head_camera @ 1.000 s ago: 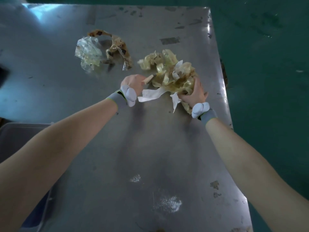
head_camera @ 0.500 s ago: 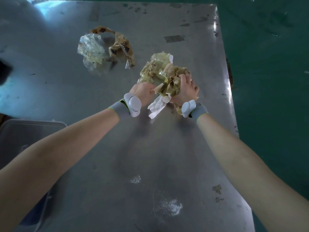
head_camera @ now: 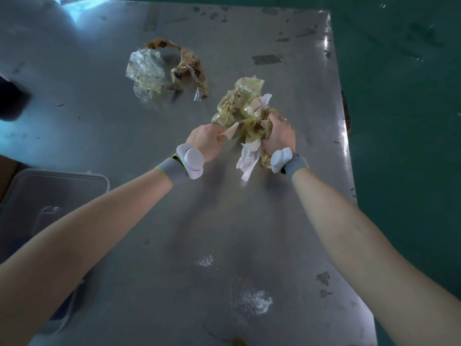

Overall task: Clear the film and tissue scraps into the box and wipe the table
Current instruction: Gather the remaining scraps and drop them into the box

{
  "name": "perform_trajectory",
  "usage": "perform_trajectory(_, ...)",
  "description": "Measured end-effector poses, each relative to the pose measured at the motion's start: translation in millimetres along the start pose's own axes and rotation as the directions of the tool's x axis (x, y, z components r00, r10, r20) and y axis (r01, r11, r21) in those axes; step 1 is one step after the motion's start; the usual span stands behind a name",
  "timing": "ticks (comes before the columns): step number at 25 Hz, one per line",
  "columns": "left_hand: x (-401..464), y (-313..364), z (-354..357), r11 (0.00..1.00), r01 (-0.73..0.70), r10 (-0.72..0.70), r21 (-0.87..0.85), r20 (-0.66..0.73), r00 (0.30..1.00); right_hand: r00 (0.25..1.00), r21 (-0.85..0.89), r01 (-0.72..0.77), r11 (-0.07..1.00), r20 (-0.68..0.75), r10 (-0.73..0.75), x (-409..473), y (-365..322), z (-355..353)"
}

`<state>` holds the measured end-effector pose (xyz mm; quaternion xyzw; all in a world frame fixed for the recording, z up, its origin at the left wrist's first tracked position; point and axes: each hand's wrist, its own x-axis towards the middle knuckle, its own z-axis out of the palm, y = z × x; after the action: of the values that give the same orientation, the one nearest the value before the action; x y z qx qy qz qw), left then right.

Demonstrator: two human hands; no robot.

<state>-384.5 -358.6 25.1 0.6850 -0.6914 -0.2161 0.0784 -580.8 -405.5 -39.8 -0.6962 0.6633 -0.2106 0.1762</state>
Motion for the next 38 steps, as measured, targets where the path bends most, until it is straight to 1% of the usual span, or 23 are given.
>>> perform_trajectory(3,-5,-15,-16,0.999,-0.003,-0.004,-0.054,-0.126,0.992,0.999,0.051,-0.01,0.999,0.036,0.008,-1,3,-14)
perform_trajectory(5,-2,-21,-24,0.997,-0.014,-0.006,-0.081,-0.238,0.971,0.998,0.117,-0.025,0.993,0.054,0.019,-4,6,-20)
perform_trajectory(7,9,-23,-29,0.999,-0.009,-0.006,-0.046,-0.309,0.951,0.997,0.166,-0.03,0.986,0.081,0.017,-7,10,-24)
perform_trajectory(8,18,-23,-32,1.0,0.01,-0.012,-0.007,-0.311,0.95,0.995,0.176,-0.024,0.984,0.096,0.007,-7,13,-26)
perform_trajectory(10,38,-20,-37,0.994,0.057,-0.031,0.095,-0.255,0.967,0.993,0.188,-0.001,0.982,0.119,-0.021,-10,21,-31)
perform_trajectory(13,56,-11,-37,0.976,0.089,-0.071,0.198,-0.097,0.993,0.988,0.22,0.025,0.975,0.143,-0.058,-16,27,-39)
perform_trajectory(15,54,-1,-29,0.969,0.062,-0.058,0.238,-0.025,0.998,0.982,0.214,0.027,0.976,0.177,-0.066,-18,25,-41)
perform_trajectory(18,43,11,-10,0.958,0.003,-0.001,0.288,-0.004,1.0,0.975,0.136,0.031,0.99,0.213,-0.06,-12,24,-37)
perform_trajectory(20,34,12,2,0.964,-0.004,0.002,0.265,0.008,1.0,0.966,0.048,0.016,0.999,0.255,-0.027,-9,23,-28)
perform_trajectory(23,28,7,12,0.978,-0.043,0.039,0.206,0.027,0.999,0.967,0.008,-0.015,1.0,0.256,0.013,-4,11,-16)
perform_trajectory(25,30,1,11,0.987,-0.028,0.023,0.159,0.035,0.999,0.961,-0.083,0.036,0.996,0.277,-0.012,4,3,-14)
perform_trajectory(28,34,-3,9,0.991,-0.005,-0.002,0.131,0.055,0.998,0.917,-0.192,0.115,0.975,0.397,-0.03,22,-2,-19)
perform_trajectory(31,32,-2,13,0.995,0.0,-0.005,0.103,0.046,0.999,0.89,-0.221,0.16,0.962,0.454,-0.044,26,-6,-20)
perform_trajectory(34,32,-5,14,0.998,0.023,-0.025,0.064,0.042,0.999,0.897,-0.192,0.154,0.969,0.439,-0.055,24,-9,-16)
perform_trajectory(36,33,-5,15,0.999,0.03,-0.032,0.036,0.039,0.999,0.921,-0.196,0.159,0.968,0.383,-0.074,19,-14,-12)
perform_trajectory(38,30,-5,14,0.999,0.041,-0.041,0.012,0.032,0.999,0.942,-0.21,0.136,0.968,0.33,-0.061,15,-21,-6)
